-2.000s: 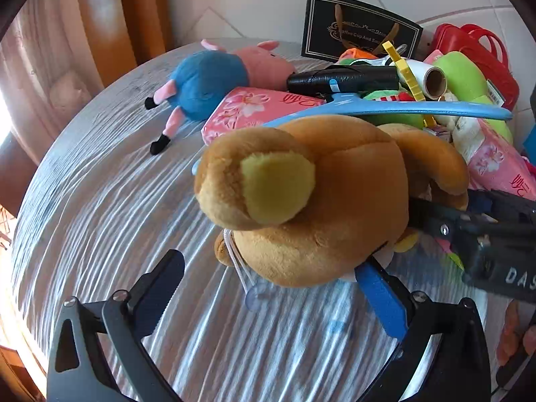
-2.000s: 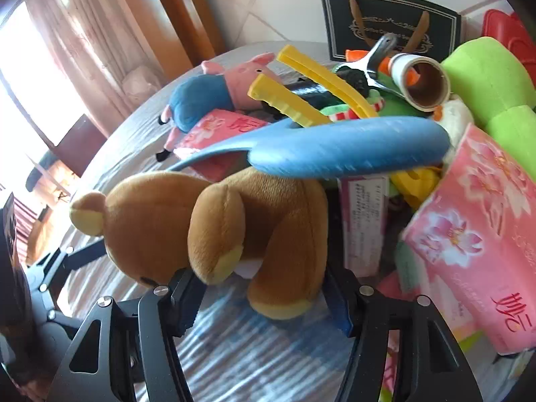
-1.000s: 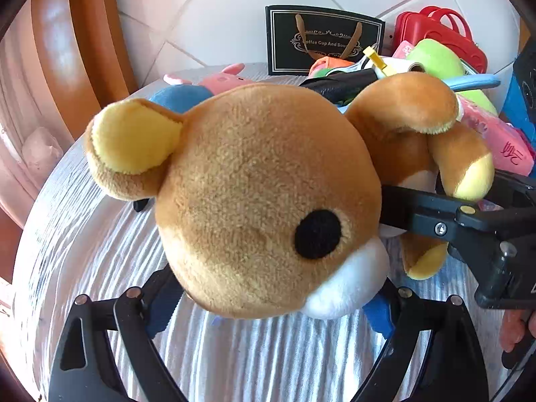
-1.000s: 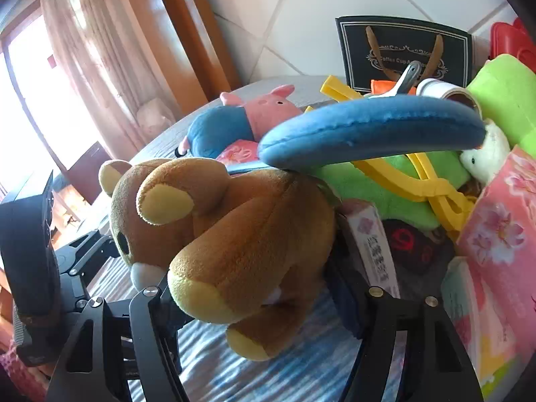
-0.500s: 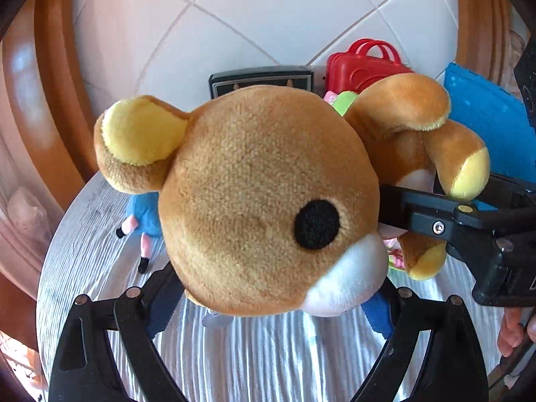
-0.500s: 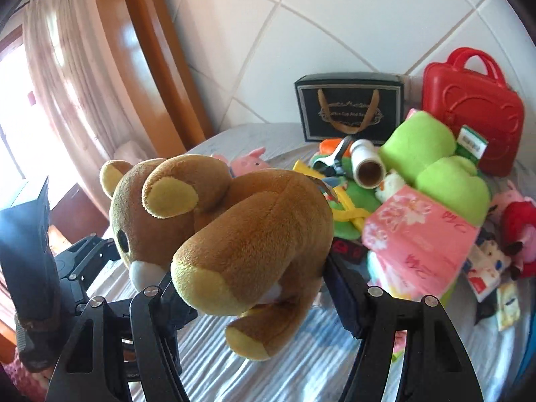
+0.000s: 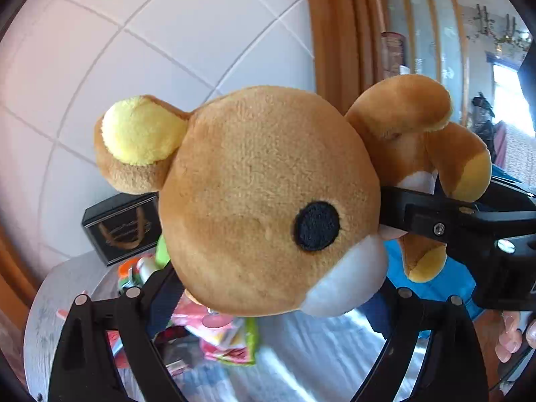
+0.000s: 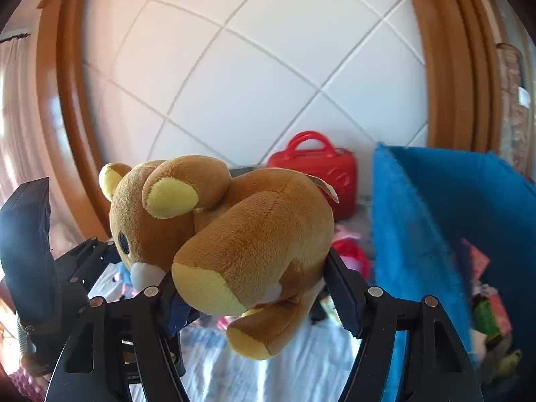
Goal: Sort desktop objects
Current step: 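Carry the teddy bear over the blue crate and open both tools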
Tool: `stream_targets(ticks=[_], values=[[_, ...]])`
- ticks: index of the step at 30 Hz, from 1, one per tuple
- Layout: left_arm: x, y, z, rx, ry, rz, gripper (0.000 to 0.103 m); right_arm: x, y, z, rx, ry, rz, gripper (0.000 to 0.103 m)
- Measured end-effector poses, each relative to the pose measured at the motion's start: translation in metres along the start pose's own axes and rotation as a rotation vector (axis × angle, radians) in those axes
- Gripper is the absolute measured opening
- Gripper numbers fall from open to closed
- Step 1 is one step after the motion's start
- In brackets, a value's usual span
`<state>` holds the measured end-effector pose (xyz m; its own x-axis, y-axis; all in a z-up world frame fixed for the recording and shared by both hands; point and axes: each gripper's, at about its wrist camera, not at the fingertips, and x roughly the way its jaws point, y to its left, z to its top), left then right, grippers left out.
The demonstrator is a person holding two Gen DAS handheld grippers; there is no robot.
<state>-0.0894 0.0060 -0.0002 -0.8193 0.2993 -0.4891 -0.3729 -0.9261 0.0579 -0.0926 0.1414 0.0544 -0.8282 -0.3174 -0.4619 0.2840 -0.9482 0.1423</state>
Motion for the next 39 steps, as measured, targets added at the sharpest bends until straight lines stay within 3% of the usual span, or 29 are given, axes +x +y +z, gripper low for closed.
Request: stream_targets(ticks=[8, 15, 16, 17, 19, 29, 39], values=[[0.037, -0.173, 0.071, 0.096, 0.019, -0.203, 0.092, -0.09, -0.141, 0.012, 0.089, -0.059, -0.239, 0.071], [0.089, -0.29, 0.106, 0.179, 0.121, -0.22, 0.093, -0.136, -0.238, 0.007, 0.176, -0.062, -0.364, 0.071], [0.086, -0.304, 0.108, 0.183, 0.135, -0.221, 0.093, -0.134, -0.25, 0.007, 0.184, -0.051, -0.381, 0.076], [0.088, -0.304, 0.104, 0.181, 0.148, -0.219, 0.093, -0.134, -0.259, 0.005, 0.194, -0.039, -0.4, 0.089], [0.095, -0.31, 0.109, 0.182, 0.152, -0.19, 0.093, -0.135, -0.273, 0.005, 0.204, -0.017, -0.435, 0.102], [0.094, -0.285, 0.096, 0.135, 0.182, -0.128, 0.094, -0.127, -0.297, -0.008, 0.228, 0.019, -0.416, 0.103], [0.072, -0.264, 0.086, 0.101, 0.182, -0.117, 0.094, -0.134, -0.284, -0.02, 0.175, 0.042, -0.456, 0.103]])
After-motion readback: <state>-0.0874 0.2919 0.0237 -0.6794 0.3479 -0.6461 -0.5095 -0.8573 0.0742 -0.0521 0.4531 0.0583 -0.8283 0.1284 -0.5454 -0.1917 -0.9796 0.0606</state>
